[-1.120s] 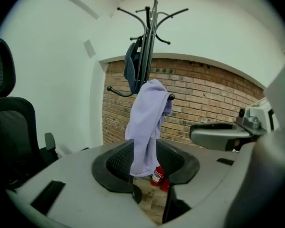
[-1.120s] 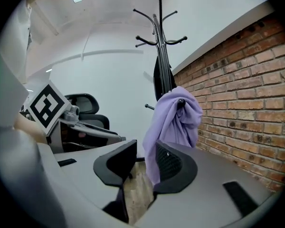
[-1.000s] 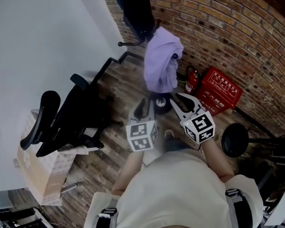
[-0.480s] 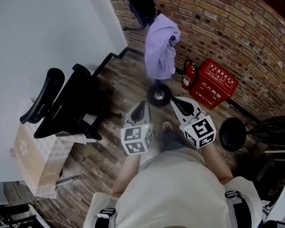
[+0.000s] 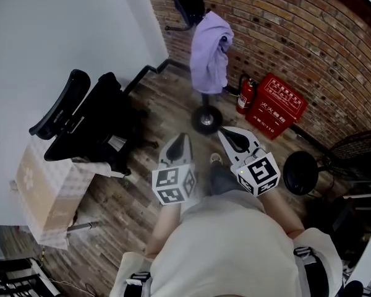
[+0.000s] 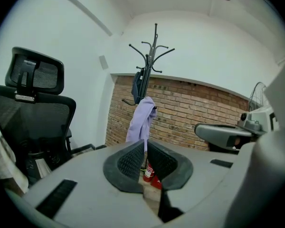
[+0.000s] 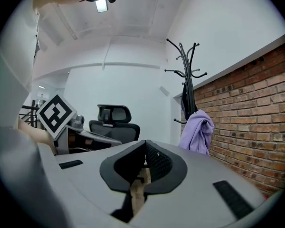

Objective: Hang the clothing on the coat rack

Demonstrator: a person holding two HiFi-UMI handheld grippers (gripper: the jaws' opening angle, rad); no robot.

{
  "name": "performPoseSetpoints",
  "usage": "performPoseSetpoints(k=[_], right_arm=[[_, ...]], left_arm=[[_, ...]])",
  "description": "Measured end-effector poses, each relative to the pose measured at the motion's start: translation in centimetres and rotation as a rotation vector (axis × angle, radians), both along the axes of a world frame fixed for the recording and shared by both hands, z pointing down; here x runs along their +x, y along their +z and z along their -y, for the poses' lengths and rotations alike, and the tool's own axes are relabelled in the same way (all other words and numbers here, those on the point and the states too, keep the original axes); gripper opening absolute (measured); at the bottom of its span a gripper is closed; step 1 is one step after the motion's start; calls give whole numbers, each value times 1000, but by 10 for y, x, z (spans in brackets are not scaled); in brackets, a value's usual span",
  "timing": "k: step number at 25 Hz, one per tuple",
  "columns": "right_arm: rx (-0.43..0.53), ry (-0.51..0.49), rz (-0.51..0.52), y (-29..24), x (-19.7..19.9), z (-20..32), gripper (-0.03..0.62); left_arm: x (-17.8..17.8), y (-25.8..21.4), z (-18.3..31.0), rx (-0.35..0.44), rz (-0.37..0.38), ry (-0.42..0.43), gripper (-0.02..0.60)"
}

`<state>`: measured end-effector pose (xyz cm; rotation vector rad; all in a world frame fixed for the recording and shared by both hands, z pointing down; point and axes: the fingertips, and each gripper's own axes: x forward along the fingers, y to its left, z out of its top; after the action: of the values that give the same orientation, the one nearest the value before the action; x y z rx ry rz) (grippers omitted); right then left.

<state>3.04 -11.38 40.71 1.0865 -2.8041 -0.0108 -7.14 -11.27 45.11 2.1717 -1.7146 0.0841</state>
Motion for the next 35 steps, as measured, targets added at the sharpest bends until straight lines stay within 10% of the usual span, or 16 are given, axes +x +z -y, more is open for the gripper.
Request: performPoseSetpoints(k=[35], right_arm=[[7,-52,2,-1,-16,-21,-2]], left_arm=[[-7,-1,-26,-15,34,-5,6]])
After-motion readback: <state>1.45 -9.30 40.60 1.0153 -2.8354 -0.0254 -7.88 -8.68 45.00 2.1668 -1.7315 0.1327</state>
